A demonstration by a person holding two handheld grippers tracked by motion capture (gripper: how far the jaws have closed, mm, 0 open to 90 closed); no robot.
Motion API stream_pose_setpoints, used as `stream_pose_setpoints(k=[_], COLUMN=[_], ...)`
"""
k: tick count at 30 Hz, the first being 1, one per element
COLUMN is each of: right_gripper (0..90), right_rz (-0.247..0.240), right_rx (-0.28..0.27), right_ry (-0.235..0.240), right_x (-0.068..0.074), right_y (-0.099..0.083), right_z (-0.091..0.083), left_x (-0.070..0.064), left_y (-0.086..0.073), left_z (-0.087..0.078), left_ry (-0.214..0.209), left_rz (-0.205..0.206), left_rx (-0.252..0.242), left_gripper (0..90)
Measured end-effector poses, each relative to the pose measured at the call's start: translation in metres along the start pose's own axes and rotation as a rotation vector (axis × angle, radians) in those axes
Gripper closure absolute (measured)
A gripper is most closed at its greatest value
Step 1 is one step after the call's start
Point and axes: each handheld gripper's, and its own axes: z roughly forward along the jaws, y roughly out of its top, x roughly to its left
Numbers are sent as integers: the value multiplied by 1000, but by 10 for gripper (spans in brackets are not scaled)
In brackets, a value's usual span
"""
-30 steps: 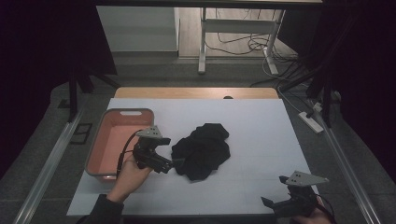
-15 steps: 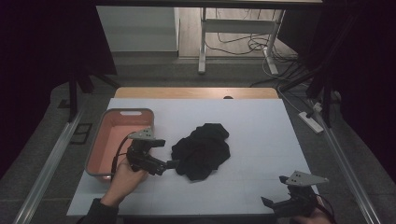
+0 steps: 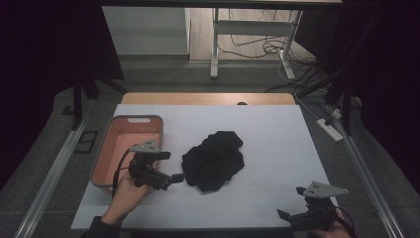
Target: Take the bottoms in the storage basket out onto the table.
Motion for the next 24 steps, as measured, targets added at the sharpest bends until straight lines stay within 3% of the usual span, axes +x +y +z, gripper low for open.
stream_pose_setpoints(k=[24], right_gripper=[1], right_rz=[2], right_rx=[1], right_ry=[-2], right_x=[0], right_y=[0], right_z=[0], left_x=[-4], left_y=[-23], left_z=[-16], left_ry=[33], left_rz=[-40], left_rx=[-6], left_gripper=[0])
